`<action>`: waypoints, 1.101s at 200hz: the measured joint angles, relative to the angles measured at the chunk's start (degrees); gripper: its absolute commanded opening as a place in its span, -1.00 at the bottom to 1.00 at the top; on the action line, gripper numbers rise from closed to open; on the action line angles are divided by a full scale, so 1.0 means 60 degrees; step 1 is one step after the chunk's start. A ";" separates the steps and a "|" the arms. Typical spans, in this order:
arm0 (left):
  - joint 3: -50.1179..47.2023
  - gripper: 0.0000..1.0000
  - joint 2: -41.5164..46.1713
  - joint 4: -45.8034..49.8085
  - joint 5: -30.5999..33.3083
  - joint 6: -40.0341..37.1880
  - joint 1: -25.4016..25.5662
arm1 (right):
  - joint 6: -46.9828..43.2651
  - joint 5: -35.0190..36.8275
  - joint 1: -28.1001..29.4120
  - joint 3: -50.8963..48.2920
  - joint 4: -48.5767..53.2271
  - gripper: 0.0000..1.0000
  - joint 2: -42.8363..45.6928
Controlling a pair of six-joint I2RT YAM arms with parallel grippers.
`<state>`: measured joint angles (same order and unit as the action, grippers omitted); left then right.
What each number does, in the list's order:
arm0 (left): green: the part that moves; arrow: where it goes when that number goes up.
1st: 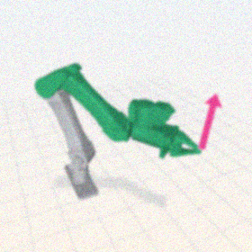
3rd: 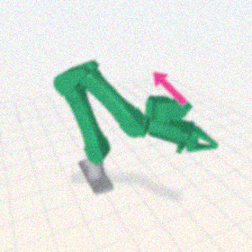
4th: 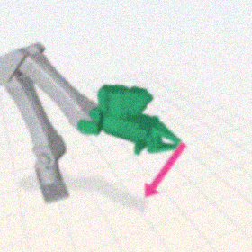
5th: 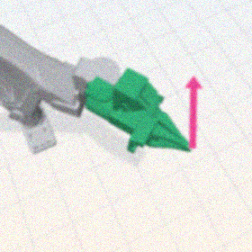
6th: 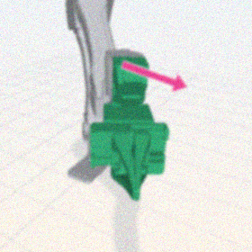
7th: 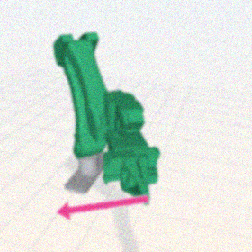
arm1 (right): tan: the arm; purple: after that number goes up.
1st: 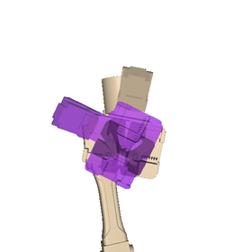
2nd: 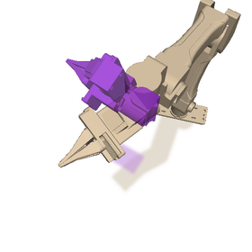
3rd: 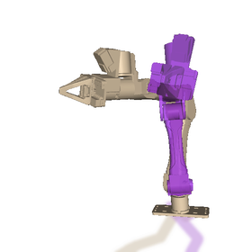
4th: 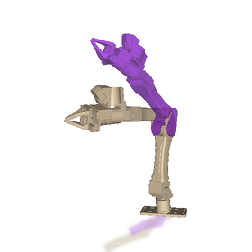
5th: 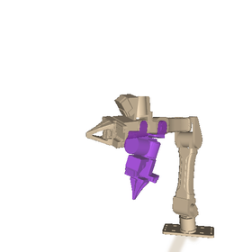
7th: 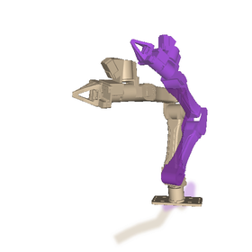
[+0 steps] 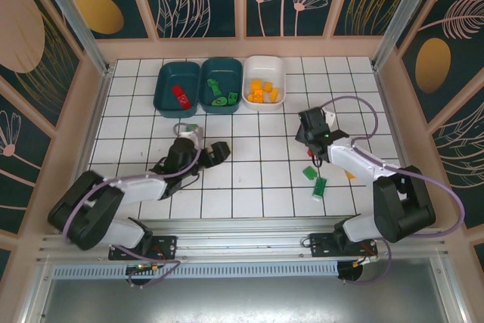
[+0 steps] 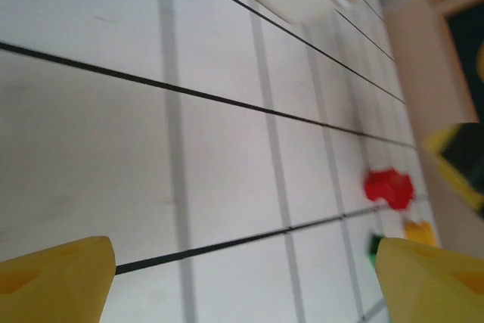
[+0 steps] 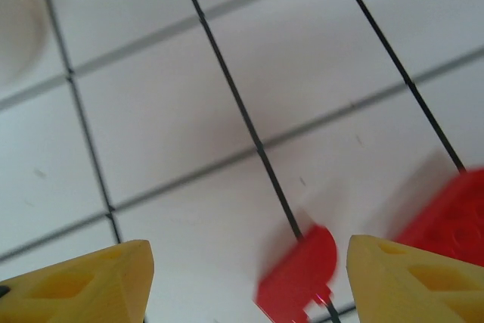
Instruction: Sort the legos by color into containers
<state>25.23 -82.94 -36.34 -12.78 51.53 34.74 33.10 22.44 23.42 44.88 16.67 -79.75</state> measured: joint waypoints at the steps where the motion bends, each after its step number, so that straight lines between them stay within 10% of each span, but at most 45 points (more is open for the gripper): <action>1: 0.0058 0.74 -0.0073 -0.0051 -0.0055 0.0004 0.0025 | 0.0044 -0.0007 -0.0007 -0.0044 0.0022 0.38 0.0000; 75: 0.0692 0.94 0.0521 0.0747 0.0310 -0.0670 0.0211 | 0.0845 -0.0739 -0.0601 -0.0528 -0.0601 0.15 -0.0809; 154: 0.0780 0.97 0.1687 0.3005 0.2291 -0.1155 0.0066 | 0.0809 -0.1268 -0.0605 -0.0525 -0.1308 -0.64 -0.1555; 220: -0.0721 0.97 0.3085 0.3468 0.2335 0.0248 -0.3548 | 0.0535 -0.1515 0.1763 0.1468 -0.2091 -0.67 -0.1916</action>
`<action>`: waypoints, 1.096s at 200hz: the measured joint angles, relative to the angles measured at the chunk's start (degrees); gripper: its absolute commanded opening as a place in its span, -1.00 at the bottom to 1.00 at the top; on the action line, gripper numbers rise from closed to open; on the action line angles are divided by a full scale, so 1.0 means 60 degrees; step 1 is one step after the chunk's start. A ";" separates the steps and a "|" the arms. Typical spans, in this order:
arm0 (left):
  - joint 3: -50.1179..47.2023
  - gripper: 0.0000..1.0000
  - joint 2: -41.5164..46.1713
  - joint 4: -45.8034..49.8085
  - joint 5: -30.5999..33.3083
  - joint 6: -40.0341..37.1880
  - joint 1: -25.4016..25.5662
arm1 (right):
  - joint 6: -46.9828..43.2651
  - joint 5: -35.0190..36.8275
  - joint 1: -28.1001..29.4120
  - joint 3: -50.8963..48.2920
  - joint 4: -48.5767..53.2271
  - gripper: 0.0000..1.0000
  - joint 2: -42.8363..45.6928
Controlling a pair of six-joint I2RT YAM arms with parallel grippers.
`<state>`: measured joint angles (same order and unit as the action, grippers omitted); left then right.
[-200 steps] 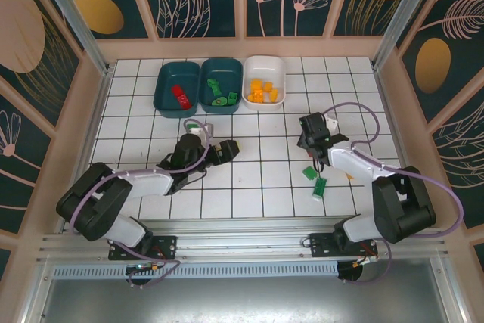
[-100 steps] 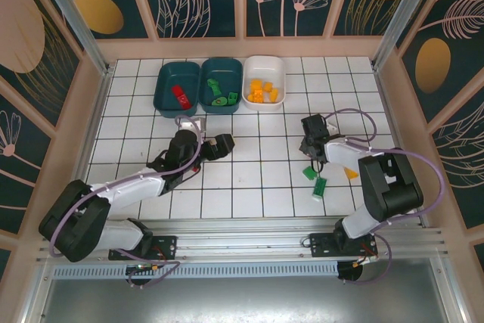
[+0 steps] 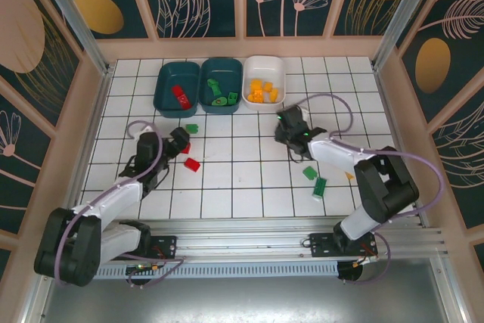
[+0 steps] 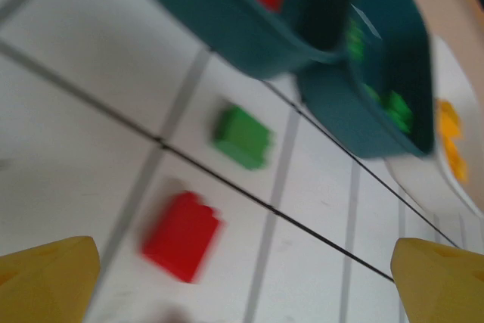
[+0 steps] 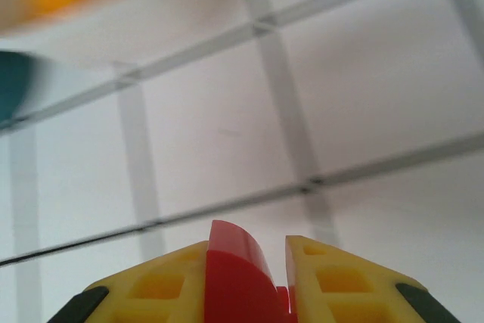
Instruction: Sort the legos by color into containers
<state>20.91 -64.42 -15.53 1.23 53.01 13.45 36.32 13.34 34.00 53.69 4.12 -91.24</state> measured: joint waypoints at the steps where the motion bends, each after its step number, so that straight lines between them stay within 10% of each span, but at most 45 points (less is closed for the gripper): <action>1: -0.0047 0.97 0.0036 0.0022 0.0007 0.0029 -0.0062 | -0.0004 -0.0007 0.0036 0.0051 -0.0040 -0.67 -0.0033; 48: -0.0525 0.97 0.1031 0.0889 -0.0127 0.0448 -0.0623 | -0.1089 -0.1067 0.1606 0.4182 -0.1752 -0.70 -0.3395; 148: -0.0739 0.97 0.2266 0.1832 -0.0572 0.0164 -0.0692 | -0.2656 -0.3861 0.1727 1.0779 -0.1854 -0.67 -0.8466; 179: -0.0743 0.97 0.2262 0.1854 -0.0805 0.0066 -0.0699 | -0.2747 -0.3960 0.1727 1.1723 -0.1421 0.17 -0.9034; 219: -0.0743 0.97 0.2193 0.1840 -0.1137 -0.0135 -0.0699 | -0.3009 -0.3872 0.1727 1.2185 -0.0922 0.28 -0.9129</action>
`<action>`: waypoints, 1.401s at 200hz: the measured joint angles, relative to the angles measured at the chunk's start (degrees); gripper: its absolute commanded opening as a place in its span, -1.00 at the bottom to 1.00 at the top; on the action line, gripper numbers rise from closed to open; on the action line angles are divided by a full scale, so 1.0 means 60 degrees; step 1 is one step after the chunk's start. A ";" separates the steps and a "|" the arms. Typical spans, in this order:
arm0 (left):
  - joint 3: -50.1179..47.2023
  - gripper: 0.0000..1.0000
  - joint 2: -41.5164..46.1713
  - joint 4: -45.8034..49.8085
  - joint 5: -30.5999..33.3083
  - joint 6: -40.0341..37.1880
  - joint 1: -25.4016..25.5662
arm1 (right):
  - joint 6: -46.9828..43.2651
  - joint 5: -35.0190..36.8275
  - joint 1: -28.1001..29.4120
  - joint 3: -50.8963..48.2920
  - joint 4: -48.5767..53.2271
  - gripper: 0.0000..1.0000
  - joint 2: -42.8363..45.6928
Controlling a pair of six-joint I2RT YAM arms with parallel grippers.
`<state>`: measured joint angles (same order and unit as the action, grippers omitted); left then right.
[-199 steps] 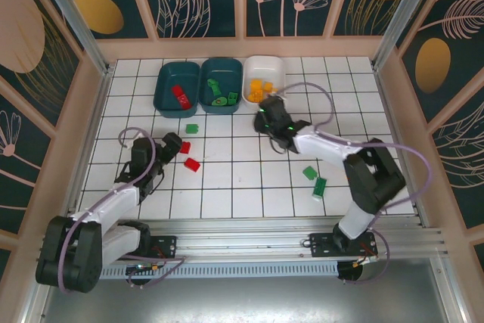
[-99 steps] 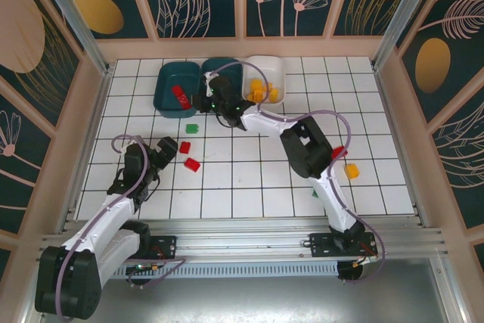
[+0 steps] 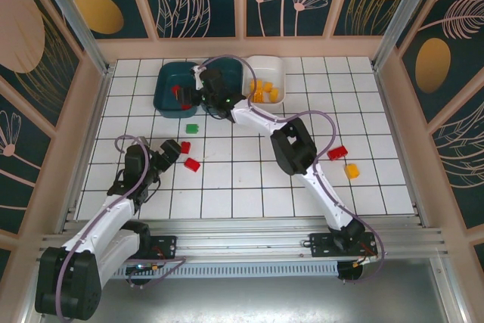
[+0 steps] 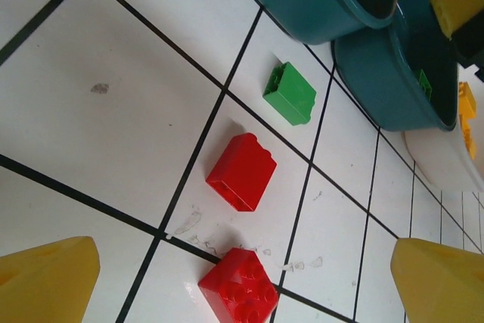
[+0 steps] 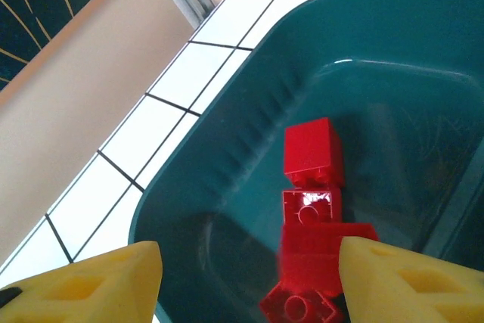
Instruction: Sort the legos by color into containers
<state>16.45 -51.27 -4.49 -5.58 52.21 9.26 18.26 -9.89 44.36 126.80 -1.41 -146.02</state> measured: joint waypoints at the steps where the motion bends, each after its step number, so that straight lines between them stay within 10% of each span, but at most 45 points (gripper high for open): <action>1: 0.0000 0.97 -0.0007 0.0000 -0.0007 -0.0015 0.0000 | -0.0011 0.0004 0.0000 -0.0004 0.0004 0.28 0.0000; 78: 0.0335 0.85 -0.1311 -0.0721 -0.0882 -0.0550 0.0350 | 0.0229 0.2641 0.0022 -0.6914 -0.0277 0.26 0.5584; 140: 0.4947 0.69 -0.5559 0.0382 0.2069 -0.2597 0.2084 | 0.1497 0.3982 -0.0882 -1.2353 -0.0525 0.25 0.9052; 280: 0.6925 0.42 -0.9311 0.0718 0.3238 -0.4809 0.2084 | 0.1781 0.4065 -0.1260 -1.3624 -0.0382 0.23 1.0426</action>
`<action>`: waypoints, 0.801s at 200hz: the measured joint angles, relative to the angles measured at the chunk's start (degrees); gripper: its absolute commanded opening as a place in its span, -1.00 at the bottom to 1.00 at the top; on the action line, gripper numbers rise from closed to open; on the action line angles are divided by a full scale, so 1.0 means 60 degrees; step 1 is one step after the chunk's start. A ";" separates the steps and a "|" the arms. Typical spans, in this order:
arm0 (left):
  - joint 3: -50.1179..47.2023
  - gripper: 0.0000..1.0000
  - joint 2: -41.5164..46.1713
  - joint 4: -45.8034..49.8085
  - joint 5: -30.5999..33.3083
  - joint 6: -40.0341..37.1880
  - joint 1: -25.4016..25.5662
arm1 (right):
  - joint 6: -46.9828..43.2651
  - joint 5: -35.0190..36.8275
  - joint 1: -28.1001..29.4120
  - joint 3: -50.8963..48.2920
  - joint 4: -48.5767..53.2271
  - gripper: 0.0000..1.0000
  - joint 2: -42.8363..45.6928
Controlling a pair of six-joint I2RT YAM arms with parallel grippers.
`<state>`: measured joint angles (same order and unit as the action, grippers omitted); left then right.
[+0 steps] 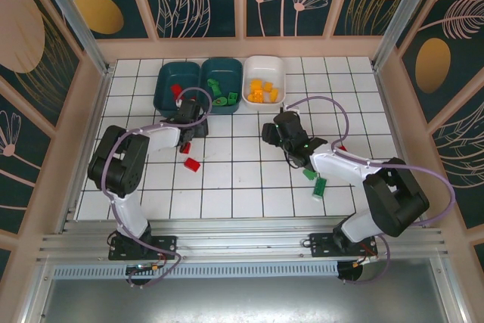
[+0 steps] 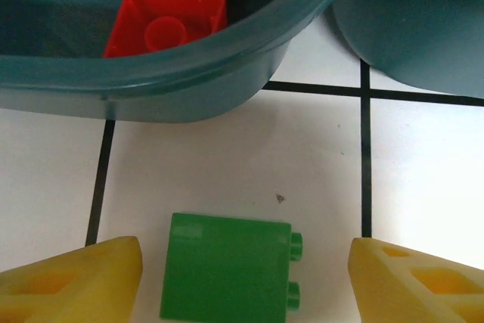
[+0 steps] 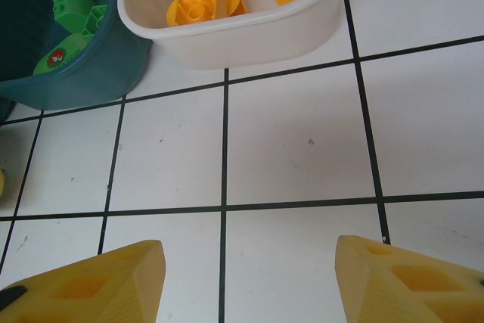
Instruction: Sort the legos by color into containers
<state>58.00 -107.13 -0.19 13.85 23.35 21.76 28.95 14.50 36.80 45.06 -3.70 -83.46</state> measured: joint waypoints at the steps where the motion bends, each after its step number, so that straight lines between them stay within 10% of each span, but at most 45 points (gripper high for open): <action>1: 0.0000 0.42 -0.0018 -0.0004 0.0004 -0.0004 0.0000 | 0.0000 0.0000 0.0000 0.0000 0.0000 0.23 0.0000; 75: 0.0124 -0.18 -0.0357 -0.0113 0.0018 -0.0149 0.0022 | -0.0004 0.0004 -0.0004 0.0000 0.0007 0.21 0.0000; 160: -0.0386 -0.33 0.0954 0.0157 -0.0769 0.0080 0.0062 | -0.0007 0.0076 -0.0033 0.0000 0.0022 0.21 0.0168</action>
<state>55.68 -101.41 0.75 9.23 23.83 22.13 28.91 14.96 36.60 45.06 -3.57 -82.46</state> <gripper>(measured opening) 0.404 0.605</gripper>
